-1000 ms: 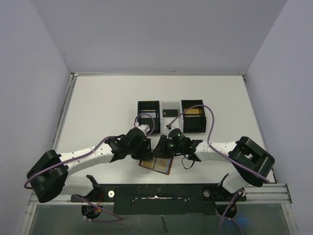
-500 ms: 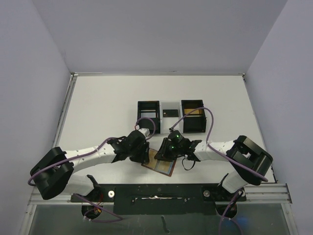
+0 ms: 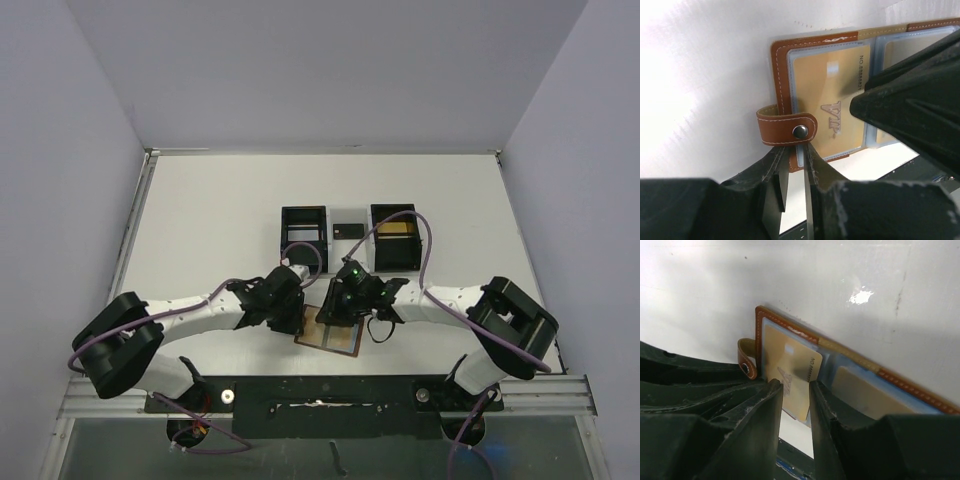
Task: Take the credit cards out of the card holder
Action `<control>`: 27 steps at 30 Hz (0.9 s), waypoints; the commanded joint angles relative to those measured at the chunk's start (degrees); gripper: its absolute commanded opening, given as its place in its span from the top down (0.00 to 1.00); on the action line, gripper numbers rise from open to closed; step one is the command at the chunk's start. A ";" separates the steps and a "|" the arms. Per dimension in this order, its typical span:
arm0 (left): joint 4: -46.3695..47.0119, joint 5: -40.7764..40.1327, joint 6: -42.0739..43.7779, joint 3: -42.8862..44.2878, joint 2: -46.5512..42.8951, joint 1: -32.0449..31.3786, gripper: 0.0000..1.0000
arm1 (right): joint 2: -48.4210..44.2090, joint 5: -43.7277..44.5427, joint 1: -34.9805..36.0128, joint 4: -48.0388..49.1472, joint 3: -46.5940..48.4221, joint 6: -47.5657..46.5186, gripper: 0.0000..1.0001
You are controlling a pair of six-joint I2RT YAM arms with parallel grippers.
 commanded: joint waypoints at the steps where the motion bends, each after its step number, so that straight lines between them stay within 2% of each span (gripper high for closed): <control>1: -0.71 1.99 -0.40 2.93 3.78 -0.76 0.86 | -1.60 5.57 2.61 -8.37 5.59 -1.75 0.71; 15: -0.17 1.68 -0.94 2.48 5.88 -1.30 0.87 | -4.06 10.73 3.85 -12.31 5.29 1.76 0.72; 22: 0.66 1.97 -1.95 1.87 5.29 -1.57 0.89 | -2.68 9.65 3.84 -9.25 1.25 5.84 0.74; 27: 0.49 0.39 -3.38 1.87 4.23 -1.80 0.91 | -2.21 9.86 3.99 -10.75 1.26 6.84 0.74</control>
